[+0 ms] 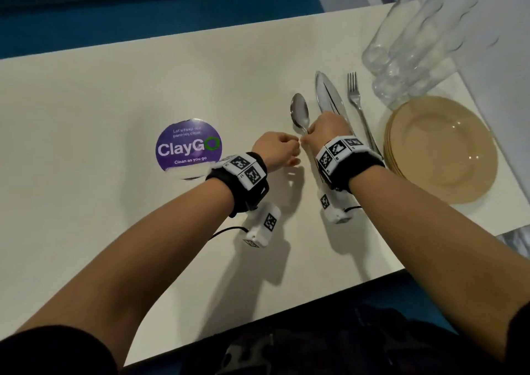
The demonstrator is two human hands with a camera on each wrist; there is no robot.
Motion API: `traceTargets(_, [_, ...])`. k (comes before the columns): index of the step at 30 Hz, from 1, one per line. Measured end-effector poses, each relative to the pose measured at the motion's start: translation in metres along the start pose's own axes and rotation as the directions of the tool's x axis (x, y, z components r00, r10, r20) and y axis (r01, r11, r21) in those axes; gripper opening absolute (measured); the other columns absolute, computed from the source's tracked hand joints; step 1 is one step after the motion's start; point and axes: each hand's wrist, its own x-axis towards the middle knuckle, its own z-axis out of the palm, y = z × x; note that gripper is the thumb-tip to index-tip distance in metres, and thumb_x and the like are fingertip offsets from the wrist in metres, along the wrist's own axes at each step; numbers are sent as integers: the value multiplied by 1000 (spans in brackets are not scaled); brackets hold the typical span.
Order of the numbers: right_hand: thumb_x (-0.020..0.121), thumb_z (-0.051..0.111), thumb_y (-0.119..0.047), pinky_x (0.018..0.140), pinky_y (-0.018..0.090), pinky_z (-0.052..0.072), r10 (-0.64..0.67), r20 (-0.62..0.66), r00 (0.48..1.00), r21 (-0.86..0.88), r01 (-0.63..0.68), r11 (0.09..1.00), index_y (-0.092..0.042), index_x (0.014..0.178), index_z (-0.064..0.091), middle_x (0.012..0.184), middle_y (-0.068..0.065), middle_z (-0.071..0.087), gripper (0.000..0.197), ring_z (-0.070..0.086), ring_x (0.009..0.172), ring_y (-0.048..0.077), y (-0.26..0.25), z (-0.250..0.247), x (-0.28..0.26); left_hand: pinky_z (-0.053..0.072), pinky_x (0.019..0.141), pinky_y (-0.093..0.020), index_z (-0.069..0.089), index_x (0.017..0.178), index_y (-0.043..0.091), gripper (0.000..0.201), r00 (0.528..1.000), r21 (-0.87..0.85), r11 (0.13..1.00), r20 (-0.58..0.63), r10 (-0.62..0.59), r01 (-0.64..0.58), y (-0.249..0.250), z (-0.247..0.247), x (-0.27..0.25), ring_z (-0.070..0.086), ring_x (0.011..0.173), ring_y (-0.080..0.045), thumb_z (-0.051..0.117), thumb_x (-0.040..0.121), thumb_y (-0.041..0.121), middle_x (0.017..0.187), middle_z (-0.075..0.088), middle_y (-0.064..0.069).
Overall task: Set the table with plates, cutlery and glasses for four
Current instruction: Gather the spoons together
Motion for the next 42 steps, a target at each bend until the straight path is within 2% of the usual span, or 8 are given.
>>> traceTargets(6, [84,64,-20,61,26,43,-85,-41,996,17,86,996,-6,83,71,76,11,66,16,58,70,25,12,-3,27,53,91,-42,60,82,17,13,996,28,999,-88,-13,15,15,29,21,60,74,-26,52,91,12,73,61,-7])
traceTargets(12, [86,61,-17,82,34,55,-150,-14,989,126,150,981,-10,96,75,94,12,72,18,67,90,26,29,-4,25,44,61,-29,66,80,15,19,984,-43,999,-176,-21,14,20,40,35,48,51,-18,51,88,7,52,57,0])
traceTargets(17, [87,60,-15,73,27,51,-141,-26,990,160,143,977,-13,96,75,93,11,72,18,66,90,25,37,0,24,48,73,-33,66,59,24,23,979,-14,1000,-203,-5,3,21,46,39,50,55,-18,53,77,19,55,59,3])
traceTargets(24, [87,58,-10,77,31,54,-135,-40,990,127,139,982,-10,96,75,93,14,71,19,66,89,29,41,-1,30,47,69,-32,67,66,23,30,983,26,1000,-181,13,-9,26,52,45,50,51,-16,49,87,11,56,58,2])
traceTargets(30, [88,58,-13,76,30,52,-159,-15,987,119,160,980,-12,98,75,93,13,71,20,66,90,28,42,-3,32,53,91,-43,64,68,25,28,985,46,999,-170,22,-14,26,54,43,62,73,-24,48,86,11,80,66,-11])
traceTargets(35, [85,61,-20,88,32,52,-138,-72,988,216,150,965,-9,105,72,102,11,72,25,66,98,25,47,-17,24,57,81,-37,57,117,12,29,965,79,997,-259,40,-20,27,55,38,63,79,-21,52,89,19,96,63,-5])
traceTargets(39, [84,62,-21,91,27,48,-39,-243,969,345,124,930,-8,112,68,102,8,71,32,65,96,21,69,-48,18,41,80,-23,54,119,16,29,901,263,950,-352,254,-165,45,66,30,54,97,-13,53,90,19,114,57,-1])
traceTargets(42, [83,65,-22,98,32,45,81,-341,937,457,90,885,-8,132,51,119,9,59,53,56,109,21,105,-66,16,45,84,-24,48,128,16,41,938,303,928,-201,283,-215,61,96,28,54,105,-14,57,88,18,122,55,-3])
